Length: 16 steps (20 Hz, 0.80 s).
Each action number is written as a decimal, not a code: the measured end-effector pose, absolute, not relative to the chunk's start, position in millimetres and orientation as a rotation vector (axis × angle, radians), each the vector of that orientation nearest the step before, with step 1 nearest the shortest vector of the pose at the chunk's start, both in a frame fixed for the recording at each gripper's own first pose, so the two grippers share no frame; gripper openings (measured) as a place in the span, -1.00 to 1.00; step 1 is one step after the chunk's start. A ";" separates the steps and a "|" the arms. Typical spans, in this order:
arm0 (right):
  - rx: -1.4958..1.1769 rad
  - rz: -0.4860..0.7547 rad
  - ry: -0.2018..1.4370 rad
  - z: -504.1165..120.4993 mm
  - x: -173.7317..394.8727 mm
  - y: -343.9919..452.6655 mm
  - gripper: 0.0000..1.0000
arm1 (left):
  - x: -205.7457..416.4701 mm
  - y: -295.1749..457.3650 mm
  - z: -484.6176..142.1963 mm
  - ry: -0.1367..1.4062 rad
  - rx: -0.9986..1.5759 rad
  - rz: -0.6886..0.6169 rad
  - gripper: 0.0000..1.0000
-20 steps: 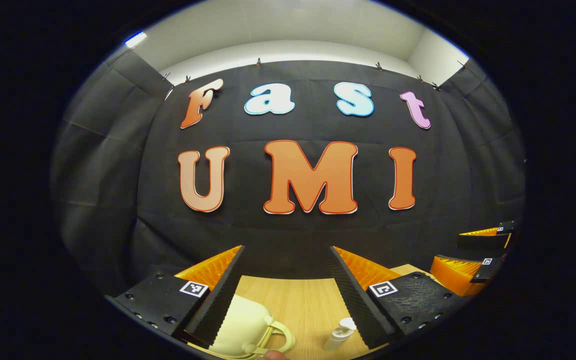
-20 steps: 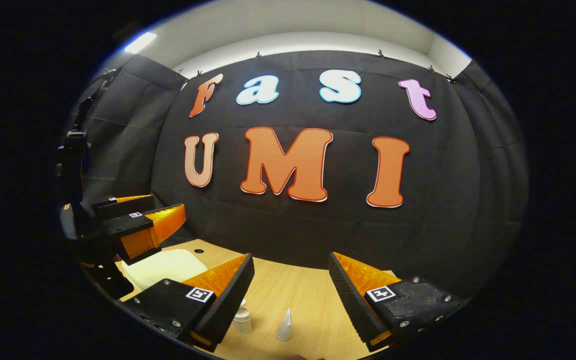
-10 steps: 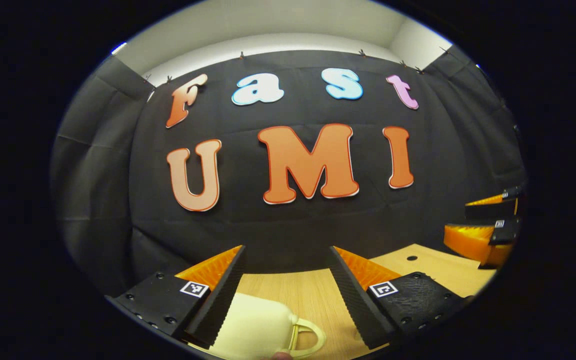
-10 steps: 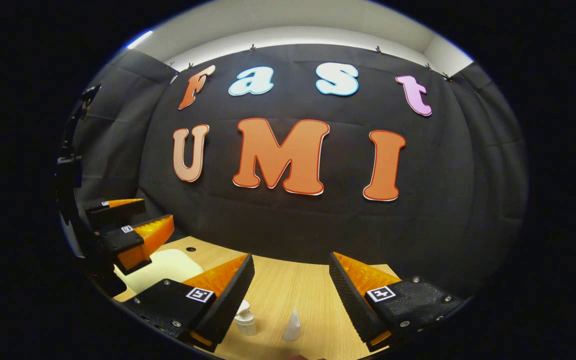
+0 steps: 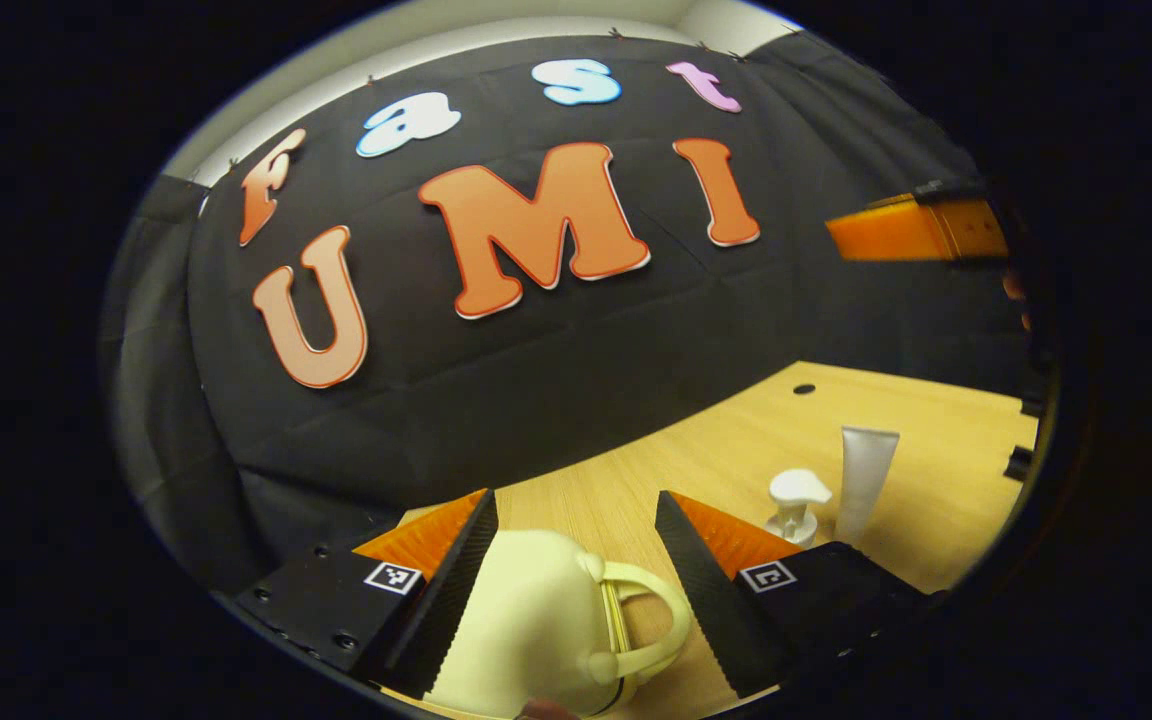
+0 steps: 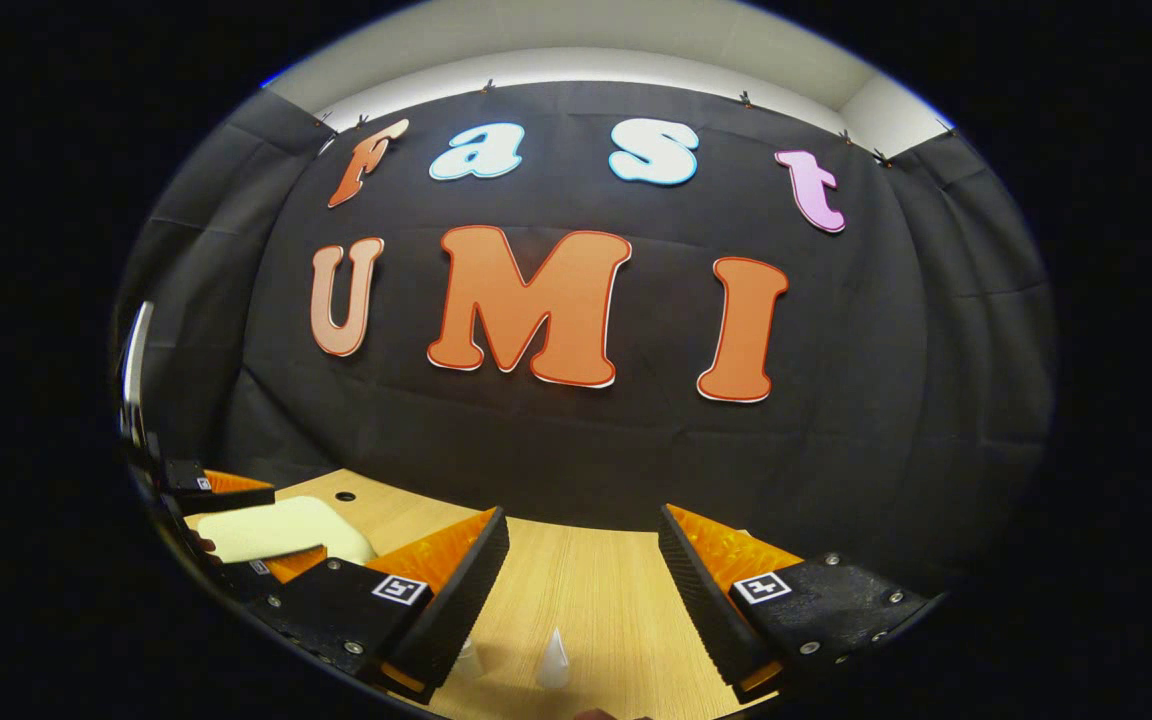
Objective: First open the suitcase, pack the skin care products into it, and then close the suitcase.
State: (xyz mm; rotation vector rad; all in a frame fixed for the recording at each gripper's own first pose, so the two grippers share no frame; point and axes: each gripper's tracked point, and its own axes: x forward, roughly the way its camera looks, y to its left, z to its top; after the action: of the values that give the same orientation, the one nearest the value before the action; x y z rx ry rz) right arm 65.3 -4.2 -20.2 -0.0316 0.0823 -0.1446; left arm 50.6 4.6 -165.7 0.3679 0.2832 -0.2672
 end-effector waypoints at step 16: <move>-0.040 -0.215 0.142 -49.6 74.1 -26.9 0.91 | 20.8 3.8 -292.4 0.491 0.685 -0.454 0.97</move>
State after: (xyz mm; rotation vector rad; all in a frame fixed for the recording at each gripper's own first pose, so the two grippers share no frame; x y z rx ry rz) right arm 74.1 -26.9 -49.6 -0.0402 0.1422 -0.2150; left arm 20.8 3.8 -292.4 0.6847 0.4913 -0.4542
